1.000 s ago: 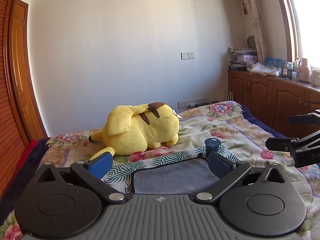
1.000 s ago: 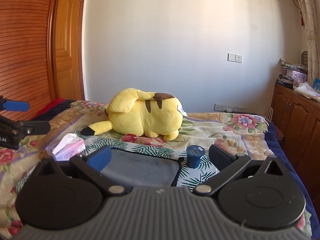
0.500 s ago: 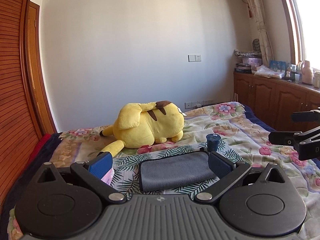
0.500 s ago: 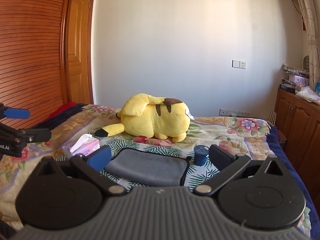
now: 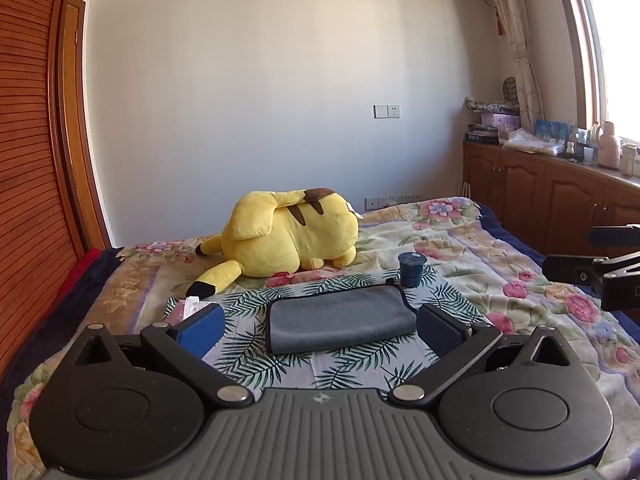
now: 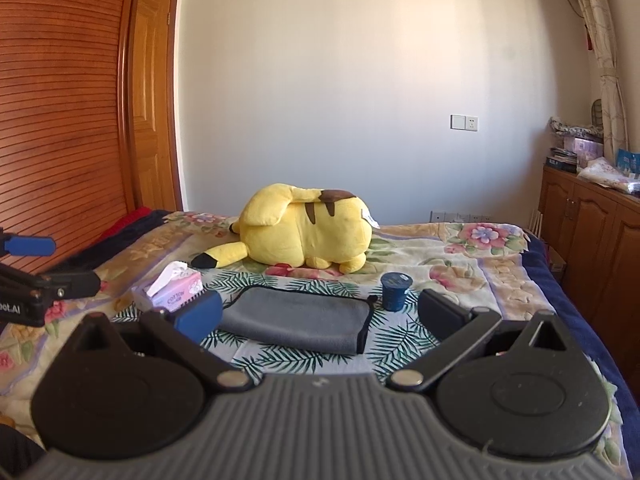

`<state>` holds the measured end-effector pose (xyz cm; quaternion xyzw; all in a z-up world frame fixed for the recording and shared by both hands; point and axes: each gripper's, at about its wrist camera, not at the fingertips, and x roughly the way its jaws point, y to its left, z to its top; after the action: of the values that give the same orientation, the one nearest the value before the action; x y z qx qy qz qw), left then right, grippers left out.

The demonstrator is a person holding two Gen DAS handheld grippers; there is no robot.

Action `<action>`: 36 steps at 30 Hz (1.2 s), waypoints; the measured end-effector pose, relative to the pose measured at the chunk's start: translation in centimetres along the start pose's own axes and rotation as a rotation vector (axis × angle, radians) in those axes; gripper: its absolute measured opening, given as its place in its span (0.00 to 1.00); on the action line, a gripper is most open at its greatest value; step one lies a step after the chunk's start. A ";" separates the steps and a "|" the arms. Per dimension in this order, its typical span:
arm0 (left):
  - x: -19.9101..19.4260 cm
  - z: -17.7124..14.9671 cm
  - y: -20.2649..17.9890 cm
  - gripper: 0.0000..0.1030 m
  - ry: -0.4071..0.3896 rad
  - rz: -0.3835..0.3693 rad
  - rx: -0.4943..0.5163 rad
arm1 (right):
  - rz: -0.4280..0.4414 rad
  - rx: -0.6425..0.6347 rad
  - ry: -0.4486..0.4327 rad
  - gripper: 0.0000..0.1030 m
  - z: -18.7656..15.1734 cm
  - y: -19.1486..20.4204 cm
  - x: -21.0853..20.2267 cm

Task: Fold towel

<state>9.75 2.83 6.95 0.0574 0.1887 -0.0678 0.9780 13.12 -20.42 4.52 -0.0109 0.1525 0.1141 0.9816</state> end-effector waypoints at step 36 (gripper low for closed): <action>-2.6 -8.1 -2.3 0.84 0.044 0.028 -0.005 | -0.082 0.069 0.015 1.00 -8.0 0.1 -4.7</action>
<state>4.06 1.95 0.27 0.0591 0.2095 -0.0522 0.9746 6.35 -21.82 -1.70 0.0158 0.1632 0.0684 0.9841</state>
